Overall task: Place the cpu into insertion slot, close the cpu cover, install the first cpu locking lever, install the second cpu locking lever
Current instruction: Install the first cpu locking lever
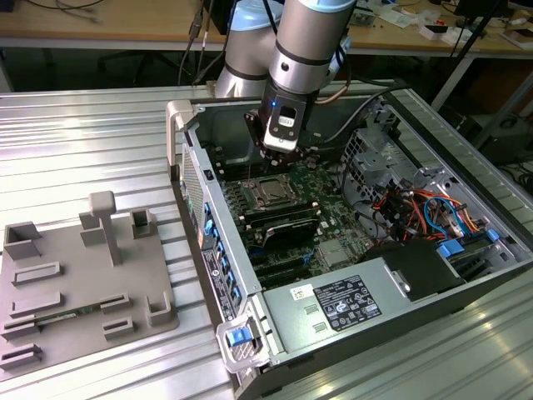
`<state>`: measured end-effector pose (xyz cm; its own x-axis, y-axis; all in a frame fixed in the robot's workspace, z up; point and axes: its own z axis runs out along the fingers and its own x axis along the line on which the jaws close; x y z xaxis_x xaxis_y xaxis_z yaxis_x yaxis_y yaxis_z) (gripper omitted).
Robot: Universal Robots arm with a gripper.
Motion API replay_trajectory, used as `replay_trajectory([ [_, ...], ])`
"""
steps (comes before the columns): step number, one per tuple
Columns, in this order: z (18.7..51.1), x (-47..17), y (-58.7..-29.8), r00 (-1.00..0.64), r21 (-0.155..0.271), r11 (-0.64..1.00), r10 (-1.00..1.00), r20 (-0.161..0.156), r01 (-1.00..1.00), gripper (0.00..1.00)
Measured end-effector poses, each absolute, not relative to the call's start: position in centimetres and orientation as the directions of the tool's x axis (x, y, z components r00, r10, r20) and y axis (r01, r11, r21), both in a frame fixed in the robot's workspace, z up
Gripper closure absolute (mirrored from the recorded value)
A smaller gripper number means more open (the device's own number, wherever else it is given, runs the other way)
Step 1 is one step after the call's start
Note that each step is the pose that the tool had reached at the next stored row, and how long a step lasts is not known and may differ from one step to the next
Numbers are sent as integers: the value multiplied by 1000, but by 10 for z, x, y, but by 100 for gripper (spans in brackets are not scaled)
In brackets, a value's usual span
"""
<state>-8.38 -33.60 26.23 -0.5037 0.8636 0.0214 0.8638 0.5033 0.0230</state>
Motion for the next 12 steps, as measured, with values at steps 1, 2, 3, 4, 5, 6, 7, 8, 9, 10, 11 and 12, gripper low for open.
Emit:
replay_trajectory([
  [1,262,-84,-336,-504,23,503,864,21,864,89],
  [2,262,-84,-336,-504,23,503,864,21,864,89],
  [3,262,-84,-336,-504,23,503,864,21,864,89],
  [4,262,-84,-336,-504,23,503,864,21,864,89],
  [5,262,-84,-336,-504,23,503,864,21,864,89],
  [6,262,-84,-336,-504,23,503,864,21,864,89],
  [7,262,-84,-336,-504,23,503,864,21,864,89],
  [8,262,-84,-336,-504,23,503,864,21,864,89],
  [9,262,-84,-336,-504,23,503,864,21,864,89],
  [10,262,-84,-336,-504,23,503,864,21,864,89],
  [11,262,-84,-336,-504,23,503,864,21,864,89],
  [12,262,-84,-336,-504,23,503,864,21,864,89],
])
